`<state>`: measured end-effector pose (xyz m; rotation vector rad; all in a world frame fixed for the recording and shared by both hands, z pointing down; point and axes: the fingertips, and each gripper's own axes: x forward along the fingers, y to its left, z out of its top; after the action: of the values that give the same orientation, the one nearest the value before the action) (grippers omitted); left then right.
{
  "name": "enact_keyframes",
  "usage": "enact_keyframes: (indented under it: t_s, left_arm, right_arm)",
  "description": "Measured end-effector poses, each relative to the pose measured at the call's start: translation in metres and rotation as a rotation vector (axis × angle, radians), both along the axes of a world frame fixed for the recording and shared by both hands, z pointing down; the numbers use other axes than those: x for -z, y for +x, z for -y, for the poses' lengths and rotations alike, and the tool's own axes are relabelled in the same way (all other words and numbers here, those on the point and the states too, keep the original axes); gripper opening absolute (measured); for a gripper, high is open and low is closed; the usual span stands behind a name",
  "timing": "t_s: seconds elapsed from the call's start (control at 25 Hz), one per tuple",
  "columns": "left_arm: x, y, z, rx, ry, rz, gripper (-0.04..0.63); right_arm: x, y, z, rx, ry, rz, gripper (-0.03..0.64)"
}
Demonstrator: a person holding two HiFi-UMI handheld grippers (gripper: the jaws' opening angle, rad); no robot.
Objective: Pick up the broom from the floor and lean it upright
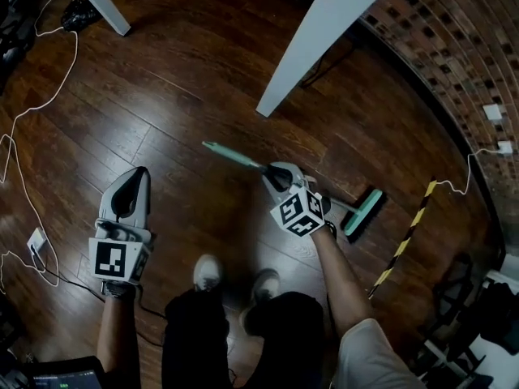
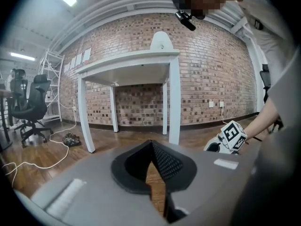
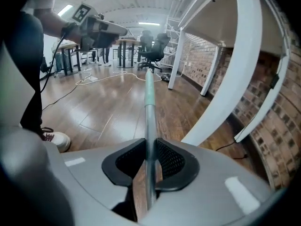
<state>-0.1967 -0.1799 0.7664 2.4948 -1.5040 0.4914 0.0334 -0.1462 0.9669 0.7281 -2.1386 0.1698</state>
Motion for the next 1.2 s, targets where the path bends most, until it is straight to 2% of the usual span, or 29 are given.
enact_keyframes:
  t_s: [0.08, 0.24, 0.44, 0.52, 0.64, 0.8, 1.0, 1.2]
  left_arm:
    - [0.033, 0.007, -0.002, 0.002, -0.007, -0.023, 0.002]
    - [0.118, 0.025, 0.002, 0.047, -0.016, -0.183, 0.002]
    - [0.234, 0.074, 0.009, -0.053, 0.004, -0.273, 0.002]
    - [0.265, 0.084, 0.01, -0.081, -0.021, -0.289, 0.002]
    - [0.293, 0.103, 0.019, -0.087, -0.057, -0.281, 0.002]
    - [0.325, 0.137, 0.034, -0.096, -0.034, -0.295, 0.002]
    - [0.338, 0.166, 0.049, -0.064, -0.035, -0.322, 0.002]
    - [0.344, 0.181, 0.065, -0.059, -0.044, -0.292, 0.002]
  right_arm:
    - [0.042, 0.019, -0.006, -0.043, 0.031, -0.008, 0.095]
    - [0.123, 0.063, -0.015, -0.161, 0.088, -0.037, 0.094]
    - [0.21, 0.116, -0.025, -0.36, 0.097, -0.035, 0.089]
    - [0.236, 0.129, -0.021, -0.421, 0.108, -0.007, 0.087]
    - [0.263, 0.152, -0.008, -0.486, 0.11, 0.038, 0.087]
    - [0.287, 0.181, 0.024, -0.535, 0.108, 0.087, 0.087]
    - [0.308, 0.191, 0.072, -0.542, 0.114, 0.146, 0.087]
    - [0.322, 0.182, 0.125, -0.516, 0.134, 0.192, 0.087]
